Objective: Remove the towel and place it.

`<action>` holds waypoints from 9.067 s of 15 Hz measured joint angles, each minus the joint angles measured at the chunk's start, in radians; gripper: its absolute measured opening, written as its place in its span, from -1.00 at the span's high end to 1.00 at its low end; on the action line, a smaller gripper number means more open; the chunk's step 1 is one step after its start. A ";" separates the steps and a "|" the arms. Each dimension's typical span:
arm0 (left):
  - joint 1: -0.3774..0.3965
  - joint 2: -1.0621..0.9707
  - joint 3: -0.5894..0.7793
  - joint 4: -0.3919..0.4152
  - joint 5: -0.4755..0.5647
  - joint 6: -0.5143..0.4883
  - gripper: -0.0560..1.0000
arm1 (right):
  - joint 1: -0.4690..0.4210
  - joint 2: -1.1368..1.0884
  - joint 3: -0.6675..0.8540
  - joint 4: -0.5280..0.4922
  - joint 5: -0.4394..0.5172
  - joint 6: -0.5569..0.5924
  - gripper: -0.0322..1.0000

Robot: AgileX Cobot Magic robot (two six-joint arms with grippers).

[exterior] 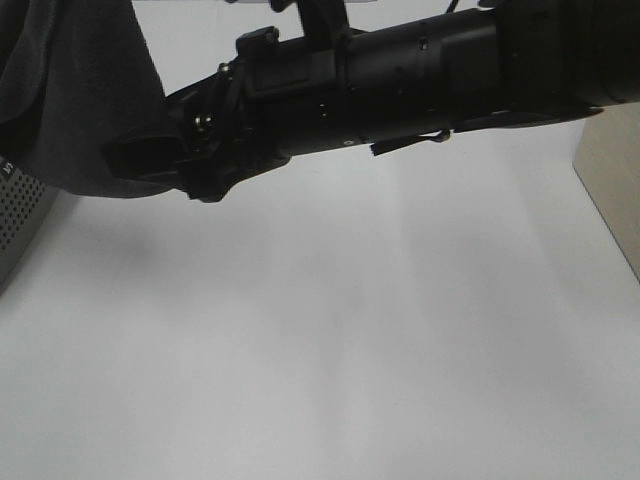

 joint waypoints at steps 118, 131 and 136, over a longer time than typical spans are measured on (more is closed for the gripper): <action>0.119 1.138 -1.010 0.269 -0.887 -0.099 0.89 | -0.398 0.425 -0.864 -1.485 0.187 1.474 0.92; 0.130 0.873 -1.018 0.184 0.003 -0.396 0.89 | -0.408 0.086 -0.875 -1.469 0.591 1.548 0.92; 0.126 0.710 -0.811 0.155 0.017 -0.461 0.89 | -0.407 0.040 -0.875 -1.479 0.637 1.550 0.92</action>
